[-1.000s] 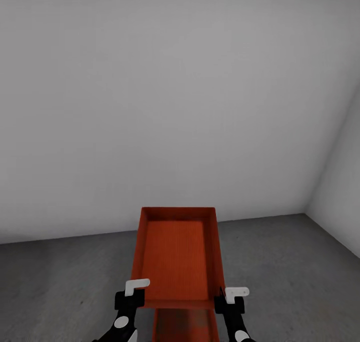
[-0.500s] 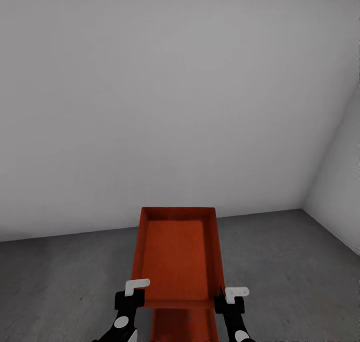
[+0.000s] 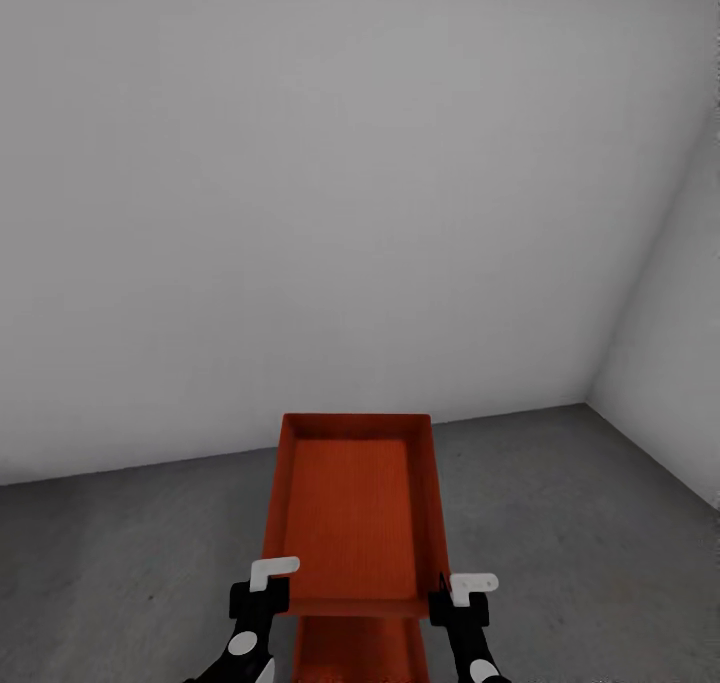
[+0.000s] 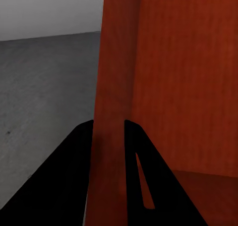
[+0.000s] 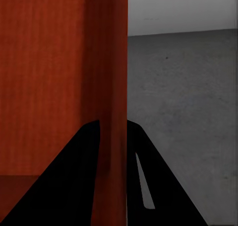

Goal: Move the two storage containers from the living room to the garage. In the garage, place one container on the floor and stack the other container on top of it (either order is fine).

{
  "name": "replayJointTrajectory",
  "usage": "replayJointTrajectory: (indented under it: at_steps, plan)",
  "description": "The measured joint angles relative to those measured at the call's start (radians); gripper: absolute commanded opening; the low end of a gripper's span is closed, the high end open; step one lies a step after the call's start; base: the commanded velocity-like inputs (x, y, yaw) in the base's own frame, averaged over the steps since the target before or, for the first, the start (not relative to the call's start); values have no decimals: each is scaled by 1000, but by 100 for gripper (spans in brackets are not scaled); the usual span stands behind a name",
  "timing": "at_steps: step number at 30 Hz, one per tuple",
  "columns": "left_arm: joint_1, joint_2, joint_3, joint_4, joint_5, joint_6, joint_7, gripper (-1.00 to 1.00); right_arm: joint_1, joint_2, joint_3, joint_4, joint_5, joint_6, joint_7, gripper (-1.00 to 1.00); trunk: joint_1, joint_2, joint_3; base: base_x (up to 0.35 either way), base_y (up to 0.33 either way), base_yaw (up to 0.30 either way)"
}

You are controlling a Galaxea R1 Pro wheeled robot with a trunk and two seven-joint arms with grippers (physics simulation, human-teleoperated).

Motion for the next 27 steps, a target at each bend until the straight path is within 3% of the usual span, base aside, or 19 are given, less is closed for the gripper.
replayJointTrajectory:
  at_steps: [20,27]
  plan:
    - [0,0,0,0,0,0,0,-100,0,0,0,0,0,-1,0,-100,0,0,-32,0,0,-113]
    - [0,0,0,0,-1,0,0,-100,0,0,0,0,0,0,0,-100,0,0,-44,0,0,-11]
